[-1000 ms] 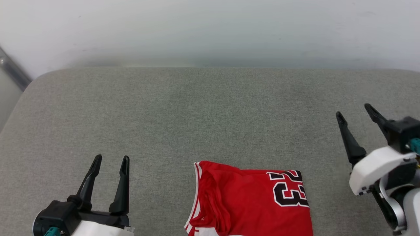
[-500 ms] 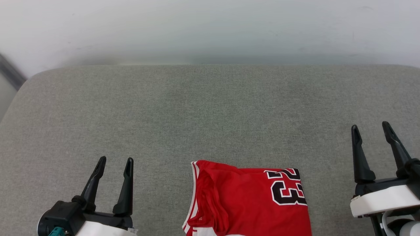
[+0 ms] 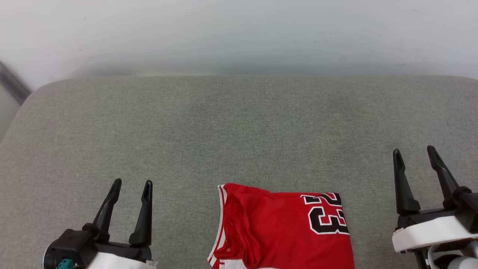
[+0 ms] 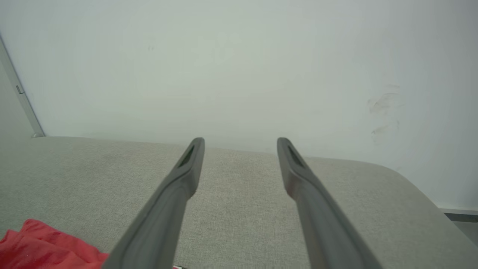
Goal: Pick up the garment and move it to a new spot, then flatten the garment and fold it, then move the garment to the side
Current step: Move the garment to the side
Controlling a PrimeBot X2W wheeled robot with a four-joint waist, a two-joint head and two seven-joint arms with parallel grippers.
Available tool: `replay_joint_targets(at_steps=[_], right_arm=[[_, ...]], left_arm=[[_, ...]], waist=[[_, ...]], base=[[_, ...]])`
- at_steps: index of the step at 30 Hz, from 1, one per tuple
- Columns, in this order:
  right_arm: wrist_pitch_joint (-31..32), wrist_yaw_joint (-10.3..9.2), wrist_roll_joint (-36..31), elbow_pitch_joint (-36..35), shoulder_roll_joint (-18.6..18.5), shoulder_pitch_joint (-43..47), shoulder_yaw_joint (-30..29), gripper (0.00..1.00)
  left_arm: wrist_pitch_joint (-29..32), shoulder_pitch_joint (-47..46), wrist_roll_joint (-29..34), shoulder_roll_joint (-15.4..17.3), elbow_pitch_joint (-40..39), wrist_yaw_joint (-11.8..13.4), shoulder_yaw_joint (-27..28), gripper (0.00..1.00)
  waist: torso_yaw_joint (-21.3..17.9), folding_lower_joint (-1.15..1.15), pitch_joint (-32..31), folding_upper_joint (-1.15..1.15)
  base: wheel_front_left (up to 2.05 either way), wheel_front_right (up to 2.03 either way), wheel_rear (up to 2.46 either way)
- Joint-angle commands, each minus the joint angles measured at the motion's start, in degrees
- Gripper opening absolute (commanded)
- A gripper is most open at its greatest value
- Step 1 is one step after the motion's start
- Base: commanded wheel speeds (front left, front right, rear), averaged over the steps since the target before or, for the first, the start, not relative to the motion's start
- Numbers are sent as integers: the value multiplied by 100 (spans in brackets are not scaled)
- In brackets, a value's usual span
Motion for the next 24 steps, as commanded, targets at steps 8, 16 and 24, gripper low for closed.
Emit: replay_joint_targets(at_steps=[8, 16, 24], right_arm=[[1154, -4, 412, -81, -214, 131, 360, 100], [4211, -3, 1384, -609, -645, 347, 836, 100], [5801, -2, 1270, -631, -410, 259, 737, 100]], left_arm=[[-12, -27, -21, -17, -15, -7, -22, 100], [-13, -195, -24, -10, -19, -7, -98, 100], [-12, -421, -34, 5, 57, -7, -293, 100]], waist=[[16, 0, 84, 0], [95, 0, 330, 0], [378, 0, 643, 0]], base=[[0, 0, 0], [0, 0, 0], [0, 0, 0]])
